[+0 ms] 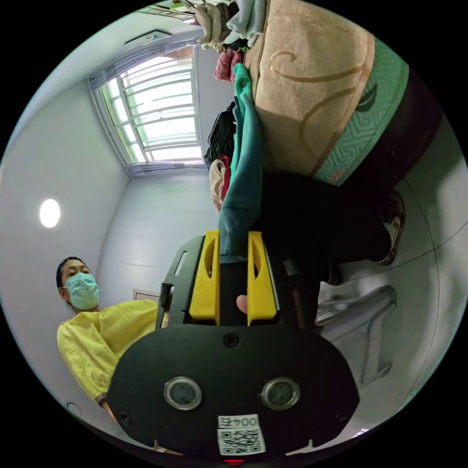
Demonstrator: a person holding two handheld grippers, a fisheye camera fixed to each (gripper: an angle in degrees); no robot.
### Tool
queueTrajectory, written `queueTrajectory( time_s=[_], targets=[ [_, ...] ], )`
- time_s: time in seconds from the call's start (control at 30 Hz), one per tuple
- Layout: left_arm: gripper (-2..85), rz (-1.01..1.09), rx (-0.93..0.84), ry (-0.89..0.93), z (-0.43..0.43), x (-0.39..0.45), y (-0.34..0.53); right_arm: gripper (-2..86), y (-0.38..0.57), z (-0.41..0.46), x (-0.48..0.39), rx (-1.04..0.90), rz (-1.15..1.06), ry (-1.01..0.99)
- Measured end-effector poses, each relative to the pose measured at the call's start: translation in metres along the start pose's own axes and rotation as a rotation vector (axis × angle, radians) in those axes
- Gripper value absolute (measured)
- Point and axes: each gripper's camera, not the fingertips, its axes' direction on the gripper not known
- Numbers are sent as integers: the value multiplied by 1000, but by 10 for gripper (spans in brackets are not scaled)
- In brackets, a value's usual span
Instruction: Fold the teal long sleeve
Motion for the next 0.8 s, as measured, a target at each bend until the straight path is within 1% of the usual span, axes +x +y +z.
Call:
queueTrajectory(
  time_s=[0.2, 0.3, 0.53, 0.7, 0.8],
  targets=[
    [24, 21, 42, 46, -7, -4, 10, 88, 2, 11, -26, -30, -44, 18],
    [24, 44, 68, 75, -12, -3, 13, 57, 2, 20, -43, -53, -81, 58],
    [24, 119, 153, 118, -43, 10, 17, 37, 6, 23, -128, 29, -308, 254],
    [24, 205, 257, 121, -77, 34, 25, 34, 12, 23, -191, 65, -454, 286],
    [24, 254, 282, 134, -94, 51, 33, 33, 18, 27, -223, 59, -525, 306]
  ],
)
